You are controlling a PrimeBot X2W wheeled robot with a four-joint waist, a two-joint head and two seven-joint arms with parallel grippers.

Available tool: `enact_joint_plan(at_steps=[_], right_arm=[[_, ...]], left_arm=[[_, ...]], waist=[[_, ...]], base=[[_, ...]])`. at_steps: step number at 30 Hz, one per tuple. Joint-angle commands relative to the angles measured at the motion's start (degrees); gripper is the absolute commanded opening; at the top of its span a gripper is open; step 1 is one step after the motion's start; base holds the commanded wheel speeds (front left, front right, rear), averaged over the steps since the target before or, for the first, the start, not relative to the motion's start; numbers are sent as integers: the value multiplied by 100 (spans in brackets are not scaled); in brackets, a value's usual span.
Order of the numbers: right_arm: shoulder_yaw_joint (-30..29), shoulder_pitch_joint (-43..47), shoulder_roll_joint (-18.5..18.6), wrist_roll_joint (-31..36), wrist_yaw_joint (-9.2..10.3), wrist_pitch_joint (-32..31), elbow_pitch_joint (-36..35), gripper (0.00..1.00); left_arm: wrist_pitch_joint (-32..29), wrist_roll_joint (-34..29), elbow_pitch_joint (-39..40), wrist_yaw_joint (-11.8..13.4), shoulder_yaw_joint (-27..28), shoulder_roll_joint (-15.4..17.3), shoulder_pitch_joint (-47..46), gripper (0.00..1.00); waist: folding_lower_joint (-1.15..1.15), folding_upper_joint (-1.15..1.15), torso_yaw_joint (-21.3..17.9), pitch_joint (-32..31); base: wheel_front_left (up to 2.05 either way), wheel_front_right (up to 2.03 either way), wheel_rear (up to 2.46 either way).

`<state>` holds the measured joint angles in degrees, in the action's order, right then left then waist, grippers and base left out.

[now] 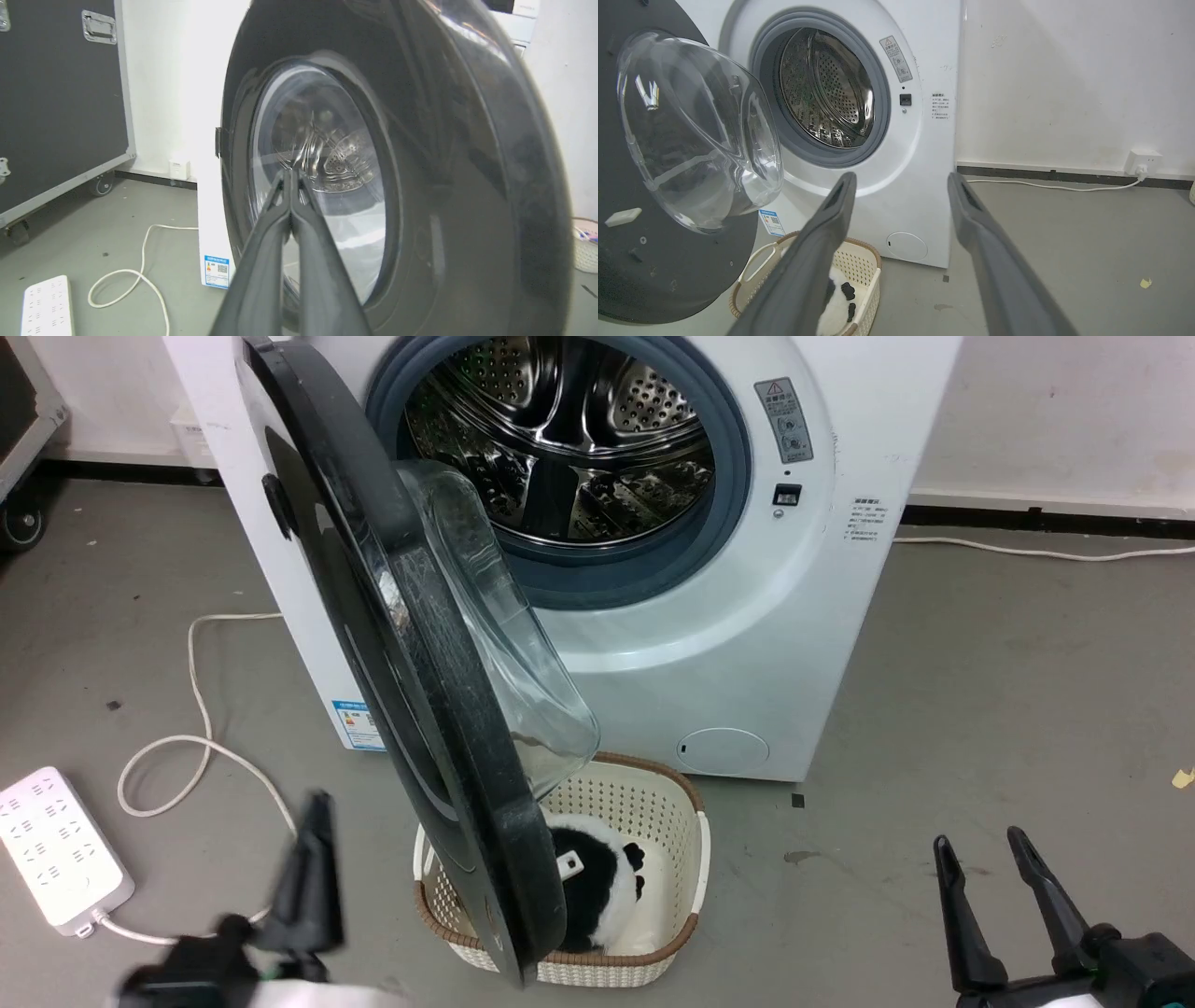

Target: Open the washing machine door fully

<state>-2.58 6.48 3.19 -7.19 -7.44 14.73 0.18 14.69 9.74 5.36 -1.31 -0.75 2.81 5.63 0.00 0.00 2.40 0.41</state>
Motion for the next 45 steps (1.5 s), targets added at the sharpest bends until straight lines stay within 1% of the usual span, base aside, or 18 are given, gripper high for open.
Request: enact_joint_plan(at_steps=[1,4,6,10,11,13,17,19,23,26,29,34,40,45], right_arm=[[-12,-16,-31,-28,-5,23,17,100],[-65,-45,-31,-75,-5,25,3,100],[-78,-53,-31,-92,-5,25,-1,100],[-75,-71,-31,-112,-5,26,-4,100],[-72,-80,-31,-127,-5,26,2,100],[-76,-82,-31,-146,-5,26,3,100],[-41,-83,-31,-154,-5,26,23,100],[-25,-84,-31,-146,-5,27,43,100],[-31,-87,-31,-176,-5,27,58,100],[-19,-93,-31,-199,-5,27,72,100],[-13,-109,-31,-224,-5,27,75,100],[-3,-130,-31,-257,-5,27,75,100],[-3,-179,-31,-274,-5,27,58,100],[-7,-196,-31,-295,-5,27,82,100]], left_arm=[[30,45,265,94,92,7,-101,0],[30,114,884,325,232,7,-232,0],[30,108,1262,423,279,7,-334,0],[30,25,1890,499,257,7,-582,0],[30,-43,2278,524,145,7,-747,0],[30,-86,2497,500,-3,7,-813,0],[30,-340,2624,323,-484,7,-799,0],[30,-473,2531,255,-791,7,-728,0],[-10,-413,2038,121,-1450,8,-500,0],[-134,-390,1586,-4,-1804,8,-364,0],[-308,-301,1172,-30,-2070,8,-263,0],[-584,-120,476,27,-2270,8,-264,0],[-564,73,-196,188,-2289,8,-488,0],[-480,141,-571,323,-2277,7,-635,0]], waist=[[0,0,5,3],[0,0,14,7],[0,0,15,6],[0,0,16,12],[0,0,2,-1],[0,0,-12,-9],[0,0,-54,-35],[0,0,-73,-45],[0,0,-97,-46],[0,0,-113,-26],[0,0,-123,13],[0,0,-131,107],[0,0,-84,266],[0,0,94,332]], base=[[0,0,0],[0,0,0],[0,0,0],[0,0,0],[0,0,0],[0,0,0],[0,0,0],[0,0,0],[0,0,0],[0,0,0],[0,0,0],[0,0,0],[0,0,0],[0,0,0]])
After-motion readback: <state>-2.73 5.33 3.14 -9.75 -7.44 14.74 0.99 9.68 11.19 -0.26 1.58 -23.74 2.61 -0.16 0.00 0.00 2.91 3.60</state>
